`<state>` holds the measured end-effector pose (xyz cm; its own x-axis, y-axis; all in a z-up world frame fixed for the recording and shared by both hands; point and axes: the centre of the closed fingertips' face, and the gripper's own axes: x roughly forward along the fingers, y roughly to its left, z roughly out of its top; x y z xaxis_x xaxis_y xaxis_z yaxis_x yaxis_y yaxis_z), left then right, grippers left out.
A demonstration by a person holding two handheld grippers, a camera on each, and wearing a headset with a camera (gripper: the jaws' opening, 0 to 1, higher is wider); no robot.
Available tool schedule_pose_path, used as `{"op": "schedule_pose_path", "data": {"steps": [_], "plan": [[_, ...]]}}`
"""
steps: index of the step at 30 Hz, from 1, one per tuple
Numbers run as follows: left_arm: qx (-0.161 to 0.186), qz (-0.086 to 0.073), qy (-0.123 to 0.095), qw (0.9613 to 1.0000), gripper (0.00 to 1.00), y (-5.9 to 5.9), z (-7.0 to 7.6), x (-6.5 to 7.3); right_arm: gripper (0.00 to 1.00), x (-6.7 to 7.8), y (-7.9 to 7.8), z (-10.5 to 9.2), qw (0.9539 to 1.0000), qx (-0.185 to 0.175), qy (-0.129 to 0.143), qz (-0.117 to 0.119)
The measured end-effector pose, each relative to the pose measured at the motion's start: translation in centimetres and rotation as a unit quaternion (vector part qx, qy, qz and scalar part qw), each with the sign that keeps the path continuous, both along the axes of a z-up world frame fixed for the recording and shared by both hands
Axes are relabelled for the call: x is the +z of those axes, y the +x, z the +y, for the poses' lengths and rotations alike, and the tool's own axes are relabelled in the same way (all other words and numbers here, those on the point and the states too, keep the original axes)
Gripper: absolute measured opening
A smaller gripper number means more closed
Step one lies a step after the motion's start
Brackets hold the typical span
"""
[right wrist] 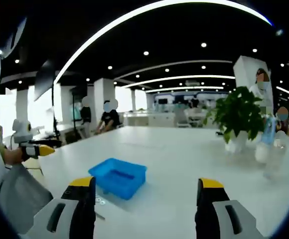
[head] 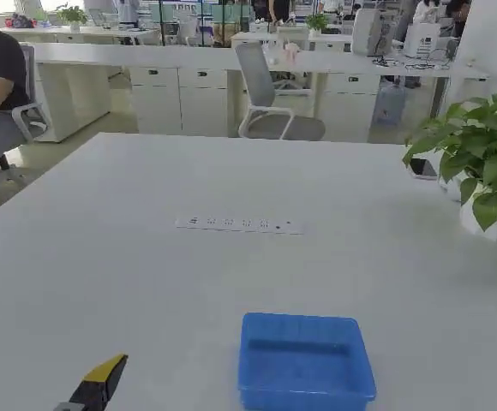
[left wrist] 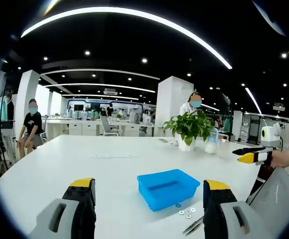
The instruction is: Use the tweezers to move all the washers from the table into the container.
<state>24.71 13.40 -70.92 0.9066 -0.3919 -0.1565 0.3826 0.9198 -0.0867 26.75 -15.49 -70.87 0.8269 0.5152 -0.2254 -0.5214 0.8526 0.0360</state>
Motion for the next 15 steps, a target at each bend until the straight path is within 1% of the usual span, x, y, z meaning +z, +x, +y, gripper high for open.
{"op": "schedule_pose_path", "data": {"steps": [15], "plan": [[-0.001, 0.005, 0.002, 1.0, 0.9, 0.09, -0.03, -0.24, 0.81, -0.04, 0.1, -0.19, 1.0, -0.001, 0.0, 0.0]]}}
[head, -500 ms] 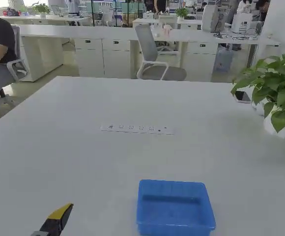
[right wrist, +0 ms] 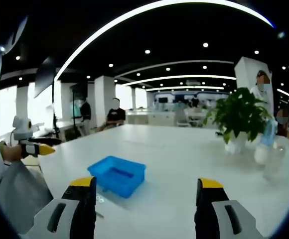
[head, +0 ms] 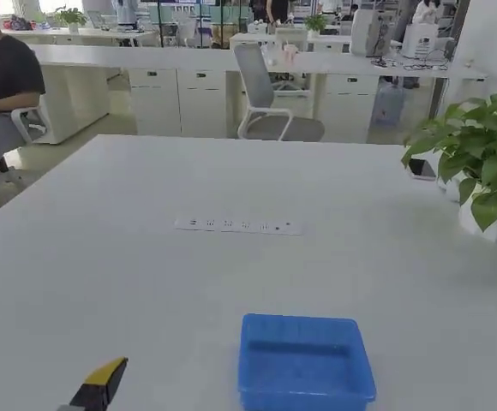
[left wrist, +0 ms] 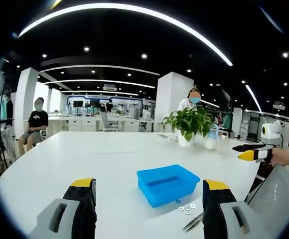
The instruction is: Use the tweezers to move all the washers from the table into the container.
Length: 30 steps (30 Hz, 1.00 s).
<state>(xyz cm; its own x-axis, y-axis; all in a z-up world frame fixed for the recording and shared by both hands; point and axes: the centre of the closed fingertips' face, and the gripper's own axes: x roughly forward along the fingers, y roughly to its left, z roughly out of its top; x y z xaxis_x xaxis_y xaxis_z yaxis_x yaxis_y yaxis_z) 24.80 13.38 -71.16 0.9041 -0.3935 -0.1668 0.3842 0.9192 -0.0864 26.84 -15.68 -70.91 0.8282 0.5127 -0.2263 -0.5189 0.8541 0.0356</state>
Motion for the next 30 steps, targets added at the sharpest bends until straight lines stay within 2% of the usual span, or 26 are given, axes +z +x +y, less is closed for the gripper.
{"op": "schedule_pose_path", "data": {"steps": [9, 11, 30], "plan": [[-0.002, 0.001, 0.003, 1.0, 0.9, -0.03, -0.12, 0.0, 0.81, 0.05, 0.03, -0.13, 1.0, -0.001, 0.0, -0.002], [-0.003, -0.008, -0.004, 1.0, 0.91, -0.04, -0.25, 0.41, 0.81, 0.05, 0.02, -0.15, 1.0, -0.001, -0.001, -0.002], [0.003, -0.002, -0.002, 1.0, 0.9, -0.05, 0.09, 0.15, 0.81, -0.18, -0.06, -0.09, 1.0, 0.0, -0.003, 0.001]]}}
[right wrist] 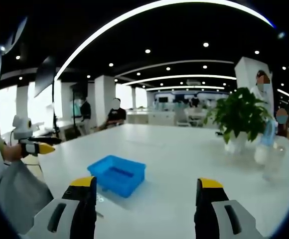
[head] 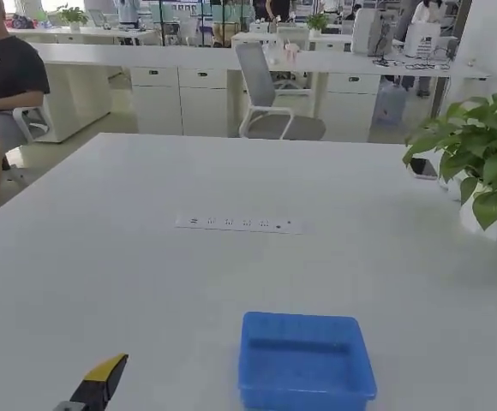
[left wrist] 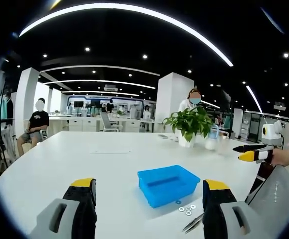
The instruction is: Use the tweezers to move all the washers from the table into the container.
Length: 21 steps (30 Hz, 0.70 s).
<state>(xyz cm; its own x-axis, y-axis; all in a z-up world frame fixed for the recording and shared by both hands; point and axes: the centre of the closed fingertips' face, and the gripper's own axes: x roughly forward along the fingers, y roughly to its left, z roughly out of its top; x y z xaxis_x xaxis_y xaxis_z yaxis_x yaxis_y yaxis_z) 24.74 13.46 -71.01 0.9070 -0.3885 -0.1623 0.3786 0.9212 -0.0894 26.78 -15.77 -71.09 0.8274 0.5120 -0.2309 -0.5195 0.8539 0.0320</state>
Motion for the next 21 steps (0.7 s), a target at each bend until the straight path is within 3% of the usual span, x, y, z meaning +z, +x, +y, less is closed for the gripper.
{"op": "schedule_pose_path", "data": {"steps": [21], "plan": [[-0.002, 0.003, 0.008, 1.0, 0.89, 0.0, -0.06, -0.17, 0.81, 0.11, 0.02, -0.01, 1.0, -0.001, -0.002, -0.002]]}}
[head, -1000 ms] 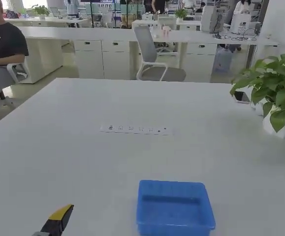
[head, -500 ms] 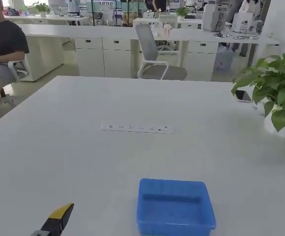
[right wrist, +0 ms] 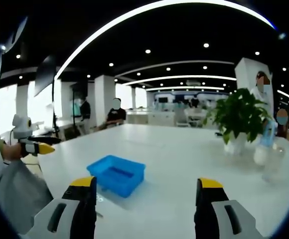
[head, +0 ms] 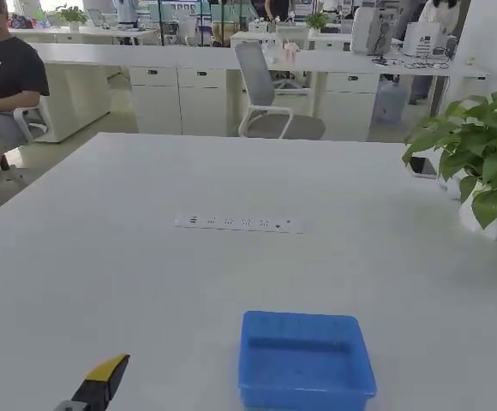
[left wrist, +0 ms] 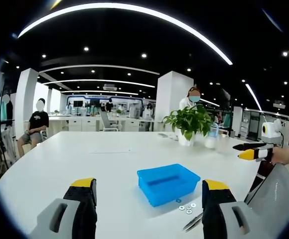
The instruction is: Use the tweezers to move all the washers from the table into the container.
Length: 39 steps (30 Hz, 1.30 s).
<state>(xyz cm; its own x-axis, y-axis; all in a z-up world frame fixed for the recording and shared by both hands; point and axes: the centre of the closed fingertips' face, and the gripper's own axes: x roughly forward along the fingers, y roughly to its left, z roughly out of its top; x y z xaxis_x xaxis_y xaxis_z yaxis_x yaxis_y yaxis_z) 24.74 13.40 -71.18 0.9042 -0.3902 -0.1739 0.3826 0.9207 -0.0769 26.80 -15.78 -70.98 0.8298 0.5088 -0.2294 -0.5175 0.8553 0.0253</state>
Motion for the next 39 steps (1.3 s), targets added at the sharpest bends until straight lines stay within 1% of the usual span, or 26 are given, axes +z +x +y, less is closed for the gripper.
{"op": "schedule_pose_path", "data": {"steps": [5, 8, 9, 10, 11, 12, 13, 15, 17, 19, 21, 22, 25, 26, 27, 28, 29, 30, 32, 33, 34, 35, 36, 37, 38, 39], "plan": [[-0.002, 0.003, 0.0, 1.0, 0.89, 0.0, -0.1, 0.0, 0.81, 0.1, 0.0, 0.0, 1.0, 0.0, -0.002, -0.001], [-0.018, 0.035, -0.012, 0.9992, 0.89, -0.1, -0.3, -0.8, 0.82, 0.2, 0.0, 0.0, 1.0, 0.0, -0.005, -0.001], [-0.023, 0.044, -0.011, 0.9987, 0.89, -0.1, -0.4, -1.0, 0.81, 0.2, -0.1, 0.0, 0.9999, 0.001, -0.015, 0.003], [-0.025, 0.054, -0.011, 0.9981, 0.88, -0.1, -0.3, -1.3, 0.8, 0.4, -0.1, -0.1, 0.9996, 0.001, -0.029, 0.0], [-0.029, 0.057, -0.012, 0.9979, 0.87, -0.1, -0.4, -1.3, 0.79, 0.2, -0.1, -0.4, 0.9981, -0.002, -0.062, 0.001], [-0.038, 0.067, -0.011, 0.9969, 0.85, -0.3, -0.5, -1.5, 0.79, 0.0, -0.1, -0.4, 0.9967, 0.001, -0.081, 0.006], [-0.044, 0.078, -0.013, 0.9959, 0.81, -0.4, -0.5, -1.6, 0.8, -0.1, -0.2, -0.3, 0.9961, 0.003, -0.088, 0.009], [-0.056, 0.088, -0.003, 0.9946, 0.75, -0.4, -0.4, -1.9, 0.78, 0.0, -0.1, 0.6, 0.9965, 0.014, -0.08, 0.019], [-0.078, 0.115, 0.001, 0.9903, 0.76, -0.6, -0.8, -2.6, 0.73, -0.3, -0.3, 1.7, 0.9946, 0.037, -0.092, 0.03], [-0.11, 0.133, 0.008, 0.985, 0.69, -0.9, -1.5, -3.2, 0.65, -1.0, -0.4, 2.9, 0.988, 0.074, -0.132, 0.034], [-0.133, 0.146, 0.015, 0.9802, 0.65, -1.2, -2.0, -3.7, 0.55, -1.9, -0.5, 4.0, 0.9787, 0.108, -0.17, 0.039], [-0.148, 0.16, 0.023, 0.9758, 0.64, -1.5, -2.3, -4.3, 0.51, -2.6, -0.8, 4.8, 0.9727, 0.133, -0.183, 0.048], [-0.178, 0.177, 0.049, 0.9666, 0.58, -2.2, -2.7, -5.3, 0.41, -4.2, -1.2, 6.0, 0.9614, 0.171, -0.202, 0.074], [-0.192, 0.177, 0.058, 0.9636, 0.56, -2.5, -3.0, -5.5, 0.34, -4.4, -1.2, 6.6, 0.9588, 0.186, -0.202, 0.071], [-0.202, 0.183, 0.063, 0.9601, 0.53, -2.8, -3.2, -5.8, 0.29, -5.0, -1.6, 7.2, 0.9519, 0.21, -0.209, 0.079], [-0.21, 0.187, 0.071, 0.9569, 0.52, -3.0, -3.4, -6.1, 0.23, -5.3, -1.8, 7.5, 0.9482, 0.222, -0.212, 0.083], [-0.227, 0.195, 0.088, 0.9499, 0.5, -3.4, -3.6, -6.6, 0.2, -6.0, -2.1, 8.1, 0.9417, 0.243, -0.214, 0.091], [-0.234, 0.196, 0.102, 0.9468, 0.48, -3.5, -3.8, -6.9, 0.16, -6.5, -2.3, 8.3, 0.9368, 0.253, -0.221, 0.099], [-0.256, 0.199, 0.123, 0.9379, 0.46, -4.0, -4.3, -7.4, 0.09, -8.0, -2.9, 8.7, 0.9179, 0.288, -0.25, 0.111], [-0.271, 0.204, 0.125, 0.9322, 0.44, -4.3, -4.7, -7.7, 0.06, -8.9, -3.1, 8.9, 0.9085, 0.303, -0.262, 0.121], [-0.273, 0.203, 0.13, 0.9312, 0.43, -4.2, -4.9, -7.9, 0.06, -9.6, -3.2, 9.0, 0.9034, 0.308, -0.27, 0.127], [-0.28, 0.205, 0.137, 0.9279, 0.42, -4.3, -5.1, -8.1, 0.06, -10.2, -3.4, 9.0, 0.8971, 0.316, -0.278, 0.133], [-0.295, 0.211, 0.15, 0.9197, 0.4, -4.6, -5.3, -8.6, 0.05, -11.1, -3.6, 9.0, 0.8868, 0.329, -0.293, 0.139], [-0.297, 0.213, 0.153, 0.9181, 0.39, -4.7, -5.4, -8.7, 0.05, -11.7, -3.7, 9.0, 0.8812, 0.335, -0.301, 0.143], [-0.303, 0.213, 0.163, 0.9147, 0.39, -4.7, -5.7, -9.0, 0.05, -12.3, -3.8, 9.2, 0.874, 0.345, -0.309, 0.146], [-0.309, 0.216, 0.168, 0.9109, 0.39, -4.8, -5.9, -9.2, 0.06, -12.6, -3.9, 9.4, 0.8703, 0.351, -0.314, 0.145]]}}
